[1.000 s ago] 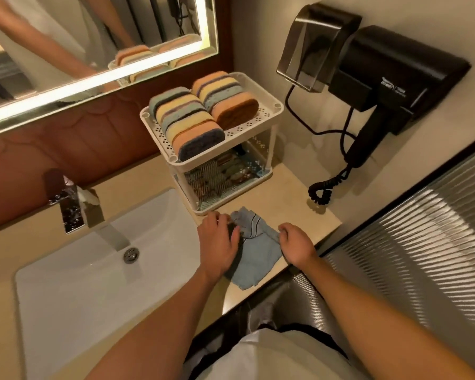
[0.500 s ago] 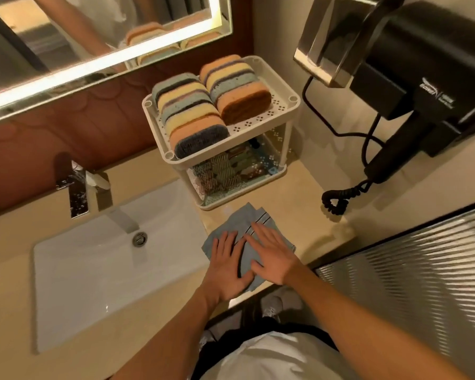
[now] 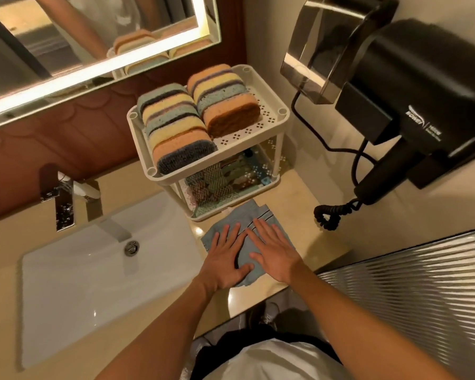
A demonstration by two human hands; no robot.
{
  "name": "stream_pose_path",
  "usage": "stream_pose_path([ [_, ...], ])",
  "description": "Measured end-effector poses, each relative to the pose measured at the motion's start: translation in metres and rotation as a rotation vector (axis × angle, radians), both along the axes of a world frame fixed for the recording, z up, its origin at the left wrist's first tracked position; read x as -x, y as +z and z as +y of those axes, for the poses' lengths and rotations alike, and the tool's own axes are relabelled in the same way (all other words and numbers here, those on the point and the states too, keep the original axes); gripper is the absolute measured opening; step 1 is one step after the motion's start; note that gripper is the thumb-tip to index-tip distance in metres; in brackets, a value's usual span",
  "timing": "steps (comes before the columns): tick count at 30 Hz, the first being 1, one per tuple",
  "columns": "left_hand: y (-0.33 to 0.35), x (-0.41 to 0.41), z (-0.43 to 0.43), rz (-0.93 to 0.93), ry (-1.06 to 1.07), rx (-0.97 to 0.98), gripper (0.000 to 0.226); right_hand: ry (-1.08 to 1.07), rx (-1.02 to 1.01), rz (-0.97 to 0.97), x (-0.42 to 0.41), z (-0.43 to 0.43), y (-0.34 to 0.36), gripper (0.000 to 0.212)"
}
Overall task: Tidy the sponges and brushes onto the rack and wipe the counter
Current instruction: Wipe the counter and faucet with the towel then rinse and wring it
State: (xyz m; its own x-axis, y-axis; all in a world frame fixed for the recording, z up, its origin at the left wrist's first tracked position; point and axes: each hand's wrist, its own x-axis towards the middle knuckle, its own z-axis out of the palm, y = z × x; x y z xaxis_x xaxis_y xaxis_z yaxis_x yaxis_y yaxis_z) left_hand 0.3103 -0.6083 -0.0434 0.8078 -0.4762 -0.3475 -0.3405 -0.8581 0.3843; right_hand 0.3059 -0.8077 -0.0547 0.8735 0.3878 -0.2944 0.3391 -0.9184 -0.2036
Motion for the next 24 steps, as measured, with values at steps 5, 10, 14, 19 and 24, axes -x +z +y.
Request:
stream_pose_path([
  [5,-0.001,-0.025,-0.029,0.008,-0.038,-0.022,0.091,-0.066,0.013,0.022,-0.018,-0.022,-0.001,0.070],
  [10,0.001,-0.045,-0.072,0.038,-0.066,-0.022,0.096,-0.174,0.029,0.025,-0.035,-0.054,0.002,0.068],
  [14,0.005,-0.066,-0.105,0.083,-0.143,-0.015,0.101,-0.319,-0.241,0.098,-0.038,-0.080,0.000,0.069],
  [19,0.005,-0.072,-0.123,0.068,-0.194,-0.080,0.099,-0.402,-0.120,0.188,-0.038,-0.092,-0.010,0.076],
  [24,0.003,-0.066,-0.118,0.076,-0.159,-0.059,0.095,-0.368,-0.061,0.177,-0.037,-0.079,0.007,0.074],
])
